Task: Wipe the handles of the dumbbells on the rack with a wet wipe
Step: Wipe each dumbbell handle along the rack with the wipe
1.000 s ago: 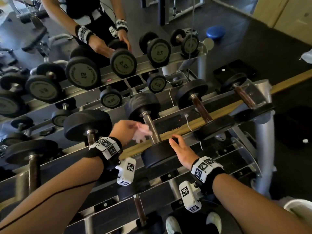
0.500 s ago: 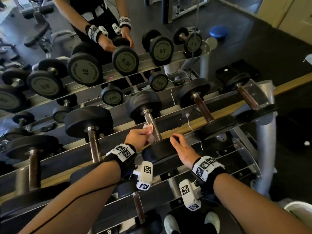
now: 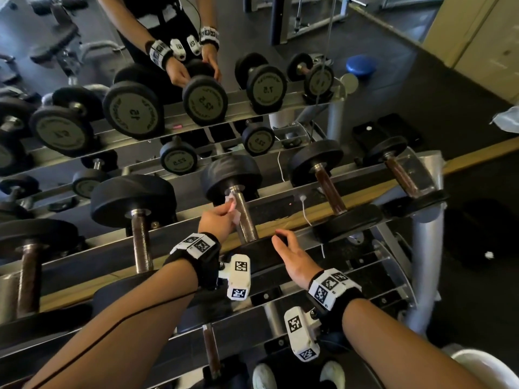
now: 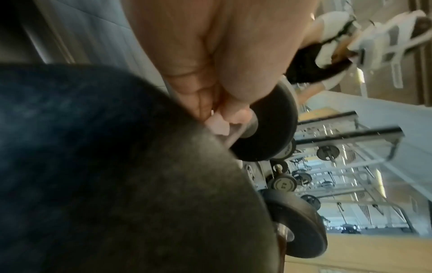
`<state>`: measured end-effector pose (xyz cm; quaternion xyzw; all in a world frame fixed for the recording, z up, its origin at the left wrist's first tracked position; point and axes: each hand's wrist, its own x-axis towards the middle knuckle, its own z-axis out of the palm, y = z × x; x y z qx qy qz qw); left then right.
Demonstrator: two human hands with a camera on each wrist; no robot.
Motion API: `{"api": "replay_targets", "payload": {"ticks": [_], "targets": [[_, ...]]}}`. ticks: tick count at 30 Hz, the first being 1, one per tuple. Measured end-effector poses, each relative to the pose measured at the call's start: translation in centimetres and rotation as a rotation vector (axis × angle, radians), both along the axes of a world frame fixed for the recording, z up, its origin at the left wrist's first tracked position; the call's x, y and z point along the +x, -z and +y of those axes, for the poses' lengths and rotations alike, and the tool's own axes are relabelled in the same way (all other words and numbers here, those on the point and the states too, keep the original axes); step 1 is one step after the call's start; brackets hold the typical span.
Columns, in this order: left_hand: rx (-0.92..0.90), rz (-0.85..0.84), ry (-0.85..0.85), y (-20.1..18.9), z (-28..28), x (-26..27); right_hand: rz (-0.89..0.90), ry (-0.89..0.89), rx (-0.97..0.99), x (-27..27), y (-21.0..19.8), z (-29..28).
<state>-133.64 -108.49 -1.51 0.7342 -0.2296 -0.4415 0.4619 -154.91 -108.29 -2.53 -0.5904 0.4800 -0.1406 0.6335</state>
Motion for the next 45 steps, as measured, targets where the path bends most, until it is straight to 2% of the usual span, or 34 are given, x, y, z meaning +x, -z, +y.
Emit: {"api": "replay_targets", "payload": {"ticks": [8, 12, 14, 17, 20, 23, 27, 32, 38, 45], "targets": [[0.07, 0.025, 0.101, -0.9, 2.5, -1.0, 0.009, 0.001, 0.031, 0.1, 0.6, -0.3], [0.1, 0.008, 0.192, -2.9, 4.3, -1.4, 0.06, -0.019, 0.021, 0.2, 0.1, -0.4], [0.051, 0.085, 0.185, -3.7, 4.8, -1.4, 0.098, -0.035, 0.01, 0.2, -0.1, -0.6], [-0.05, 0.261, 0.068, -4.6, 5.4, -1.8, 0.133, -0.074, 0.009, 0.1, -0.4, -1.1], [-0.046, 0.223, -0.016, -5.2, 5.9, -2.1, 0.147, -0.147, -0.048, -0.2, -1.4, -2.5], [-0.077, 0.173, 0.001, -5.4, 5.9, -2.4, 0.047, -0.182, -0.149, 0.3, -3.5, -4.4], [-0.145, 0.036, 0.001, -5.6, 5.3, -3.4, -0.07, -0.258, -0.219, 2.2, -6.4, -6.6], [-0.13, -0.171, -0.004, -6.1, 4.4, -4.6, -0.057, -0.417, -0.322, 3.3, -7.2, -7.9], [-0.061, -0.363, -0.125, -6.1, 4.2, -5.1, 0.019, -0.379, -0.347, 3.6, -5.7, -10.0], [0.073, -0.35, -0.186, -3.6, 7.3, -6.6, 0.247, -0.126, -0.383, 4.9, -3.4, -13.0]]}}
